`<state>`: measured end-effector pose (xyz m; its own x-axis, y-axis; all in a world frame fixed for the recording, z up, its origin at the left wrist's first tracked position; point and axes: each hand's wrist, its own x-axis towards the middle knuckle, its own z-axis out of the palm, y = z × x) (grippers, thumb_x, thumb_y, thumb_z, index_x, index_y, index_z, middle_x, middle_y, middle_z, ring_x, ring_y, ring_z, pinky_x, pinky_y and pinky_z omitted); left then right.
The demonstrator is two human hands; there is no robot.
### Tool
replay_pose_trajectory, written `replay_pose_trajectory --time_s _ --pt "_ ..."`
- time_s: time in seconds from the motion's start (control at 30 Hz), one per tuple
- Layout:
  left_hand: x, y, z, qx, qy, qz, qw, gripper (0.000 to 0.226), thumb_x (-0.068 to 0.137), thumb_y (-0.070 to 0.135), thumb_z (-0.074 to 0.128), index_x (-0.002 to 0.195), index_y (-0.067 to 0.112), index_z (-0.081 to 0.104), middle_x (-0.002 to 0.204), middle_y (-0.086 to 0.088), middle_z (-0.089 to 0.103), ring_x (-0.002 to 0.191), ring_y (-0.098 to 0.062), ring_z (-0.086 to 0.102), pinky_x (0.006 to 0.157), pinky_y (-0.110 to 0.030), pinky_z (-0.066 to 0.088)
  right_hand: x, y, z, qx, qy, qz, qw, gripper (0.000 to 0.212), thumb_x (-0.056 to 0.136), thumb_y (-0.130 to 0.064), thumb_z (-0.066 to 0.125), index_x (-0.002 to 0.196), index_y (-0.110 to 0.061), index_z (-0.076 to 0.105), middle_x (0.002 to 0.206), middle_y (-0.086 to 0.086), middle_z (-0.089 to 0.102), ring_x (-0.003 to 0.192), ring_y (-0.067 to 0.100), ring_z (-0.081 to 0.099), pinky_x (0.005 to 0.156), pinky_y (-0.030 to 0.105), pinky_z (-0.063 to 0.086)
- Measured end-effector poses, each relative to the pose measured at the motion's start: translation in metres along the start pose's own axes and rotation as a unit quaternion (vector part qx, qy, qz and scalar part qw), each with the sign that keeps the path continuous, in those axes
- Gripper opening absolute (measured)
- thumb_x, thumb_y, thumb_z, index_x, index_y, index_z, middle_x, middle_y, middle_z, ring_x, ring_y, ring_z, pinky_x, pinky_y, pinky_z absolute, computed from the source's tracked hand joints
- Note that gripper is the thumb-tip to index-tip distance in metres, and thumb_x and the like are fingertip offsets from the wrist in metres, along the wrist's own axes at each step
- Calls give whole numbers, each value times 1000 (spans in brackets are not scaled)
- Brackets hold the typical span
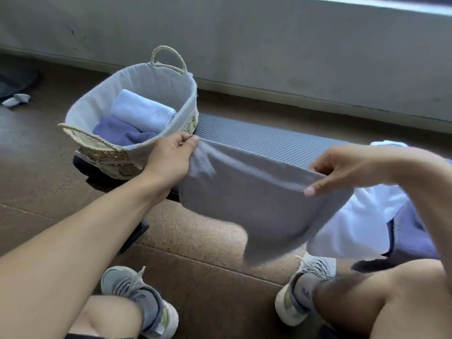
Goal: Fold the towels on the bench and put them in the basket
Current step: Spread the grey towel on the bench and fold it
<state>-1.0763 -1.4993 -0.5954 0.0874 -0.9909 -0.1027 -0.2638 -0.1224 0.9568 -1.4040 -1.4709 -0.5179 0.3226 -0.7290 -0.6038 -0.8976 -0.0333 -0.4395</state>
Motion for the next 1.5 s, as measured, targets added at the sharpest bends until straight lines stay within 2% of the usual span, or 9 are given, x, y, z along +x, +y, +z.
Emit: replay_pose_trajectory --time_s 0.1,0.23,0.47,0.63,0.8,0.9,1.03,1.13,1.5 --pt "14 -7 2 16 -4 -12 1000 21 97 37 64 89 20 74 88 -8 77 77 -16 64 82 -45 56 5 12 -1 26 58 18 998 34 76 -56 75 65 -25 69 54 -9 52 54 8 44 54 22 35" --pt "24 1 10 40 26 24 999 16 95 36 68 87 24 76 88 -1 76 78 -9 62 82 -31 53 18 22 2 176 185 25 966 29 92 -33 69 81 -8 65 64 -1 58 53 3 51 51 16 42" --pt "28 28 20 201 76 99 972 20 96 39 65 92 25 80 58 14 61 69 -15 66 68 -25 44 35 36 -14 205 387 57 897 29 78 -41 85 82 -15 73 75 6 71 64 18 62 62 35 58" --pt "45 18 38 21 6 -20 1000 18 101 21 61 87 13 69 70 -9 72 51 -25 70 43 -27 52 45 57 -22 184 306 85 930 17 82 -4 80 86 -21 78 86 10 77 75 20 67 84 48 61" --pt "61 9 53 10 33 -20 999 21 99 18 64 78 14 66 75 -12 73 55 -23 71 52 -31 58 66 67 -14 105 374 97 916 22 83 -10 78 91 -30 75 84 -2 74 71 15 64 74 30 54" --pt "67 0 58 52 34 -37 997 11 93 14 70 86 18 63 79 -11 75 61 -20 73 63 -39 63 75 74 -8 99 393 115 907 18 84 -19 79 95 -32 73 90 -2 71 72 12 61 71 25 43" --pt "69 -7 55 277 20 -13 961 36 78 20 83 103 22 56 92 4 71 94 -20 66 84 -33 51 80 80 -5 98 379 126 912 13 85 -24 80 93 -31 72 89 -4 66 69 8 57 66 25 42" --pt "67 -3 49 384 8 -34 923 29 76 38 83 89 19 66 102 -1 68 98 -25 62 85 -35 51 80 80 -7 82 373 128 915 13 85 -25 80 95 -30 72 87 -9 61 73 3 53 59 22 36" --pt "65 -2 43 365 -12 -66 929 21 81 31 83 72 17 71 79 -3 72 84 -24 69 77 -34 55 76 81 -7 115 378 137 908 18 82 -32 83 96 -26 73 86 -12 59 73 2 53 58 21 37"
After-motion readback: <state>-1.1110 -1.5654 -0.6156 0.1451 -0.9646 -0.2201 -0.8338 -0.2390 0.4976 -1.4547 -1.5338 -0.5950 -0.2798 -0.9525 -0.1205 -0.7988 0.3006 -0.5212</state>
